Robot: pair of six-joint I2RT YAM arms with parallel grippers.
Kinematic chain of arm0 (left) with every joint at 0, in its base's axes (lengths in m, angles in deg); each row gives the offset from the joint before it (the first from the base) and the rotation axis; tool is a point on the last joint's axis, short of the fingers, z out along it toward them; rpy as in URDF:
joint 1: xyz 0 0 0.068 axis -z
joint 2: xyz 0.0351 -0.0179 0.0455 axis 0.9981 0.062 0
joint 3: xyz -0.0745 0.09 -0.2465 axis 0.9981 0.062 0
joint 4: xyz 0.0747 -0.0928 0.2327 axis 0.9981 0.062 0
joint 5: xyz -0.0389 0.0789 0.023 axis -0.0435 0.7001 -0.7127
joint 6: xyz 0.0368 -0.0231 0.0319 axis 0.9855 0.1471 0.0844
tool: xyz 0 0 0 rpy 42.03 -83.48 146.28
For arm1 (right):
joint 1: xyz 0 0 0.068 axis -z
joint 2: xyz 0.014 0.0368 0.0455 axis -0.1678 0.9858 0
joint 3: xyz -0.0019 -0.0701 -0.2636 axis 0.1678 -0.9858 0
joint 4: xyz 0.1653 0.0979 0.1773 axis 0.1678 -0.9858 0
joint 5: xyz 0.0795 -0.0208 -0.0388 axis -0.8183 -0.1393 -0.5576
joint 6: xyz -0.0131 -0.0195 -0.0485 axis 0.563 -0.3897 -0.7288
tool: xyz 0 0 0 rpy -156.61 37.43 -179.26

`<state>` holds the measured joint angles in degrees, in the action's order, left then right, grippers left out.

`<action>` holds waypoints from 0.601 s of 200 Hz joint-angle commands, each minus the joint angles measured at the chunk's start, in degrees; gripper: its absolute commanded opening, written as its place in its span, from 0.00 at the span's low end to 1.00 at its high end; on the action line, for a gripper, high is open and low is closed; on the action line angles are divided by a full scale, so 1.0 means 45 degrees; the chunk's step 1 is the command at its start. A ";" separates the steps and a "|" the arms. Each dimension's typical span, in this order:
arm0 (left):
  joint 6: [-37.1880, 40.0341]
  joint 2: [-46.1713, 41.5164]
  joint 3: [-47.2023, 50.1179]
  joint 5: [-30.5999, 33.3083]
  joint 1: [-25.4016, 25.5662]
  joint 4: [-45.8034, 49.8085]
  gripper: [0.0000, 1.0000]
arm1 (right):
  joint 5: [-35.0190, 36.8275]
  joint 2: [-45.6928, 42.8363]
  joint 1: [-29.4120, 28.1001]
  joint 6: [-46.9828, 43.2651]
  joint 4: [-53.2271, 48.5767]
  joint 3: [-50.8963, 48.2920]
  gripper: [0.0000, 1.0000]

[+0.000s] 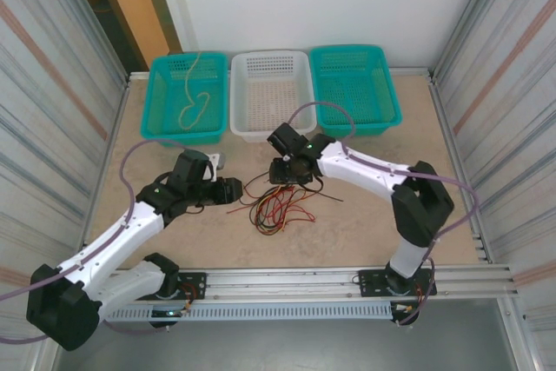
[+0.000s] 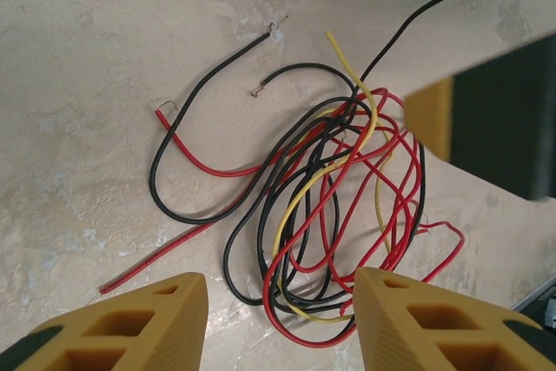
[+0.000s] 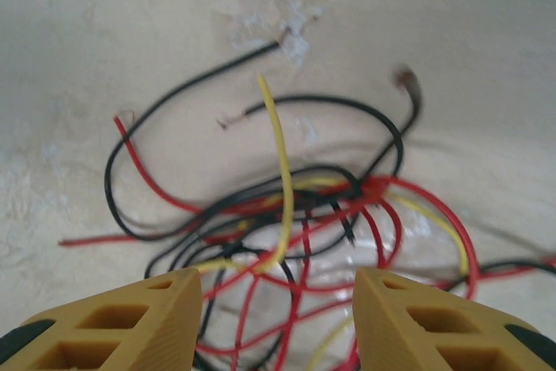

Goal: Untangle the cables

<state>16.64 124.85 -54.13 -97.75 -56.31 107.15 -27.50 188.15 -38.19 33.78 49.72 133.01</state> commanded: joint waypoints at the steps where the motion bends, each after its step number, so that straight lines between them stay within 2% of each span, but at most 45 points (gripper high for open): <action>1: -0.0357 0.0080 -0.0165 -0.0385 0.0027 -0.0338 0.52 | 0.0045 0.1166 0.0321 -0.0522 -0.0291 0.0786 0.47; 23: -0.0154 0.0302 -0.0374 -0.0581 0.0028 -0.0349 0.57 | -0.0330 0.2289 0.0478 -0.0842 -0.0325 0.1553 0.36; 55: -0.0228 0.0446 -0.0316 -0.0505 0.0037 -0.0561 0.58 | -0.0524 0.2877 0.0497 -0.1076 -0.0450 0.2230 0.08; 64: -0.0254 0.0534 -0.0297 -0.0733 0.0043 -0.0691 0.62 | -0.0347 0.2655 0.0517 -0.1104 -0.0514 0.2224 0.00; 81: -0.0303 0.0714 -0.0191 -0.0965 0.0082 -0.1071 0.68 | 0.0045 0.1785 0.0497 -0.1237 -0.0572 0.2011 0.00; 120: -0.0418 0.1274 -0.0415 -0.1858 0.0120 -0.2243 0.75 | 0.0596 -0.1237 0.0153 -0.1935 -0.0681 0.1485 0.00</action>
<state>15.35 129.55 -54.20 -101.92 -56.29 101.91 -27.56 193.25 -36.20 28.21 47.82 140.28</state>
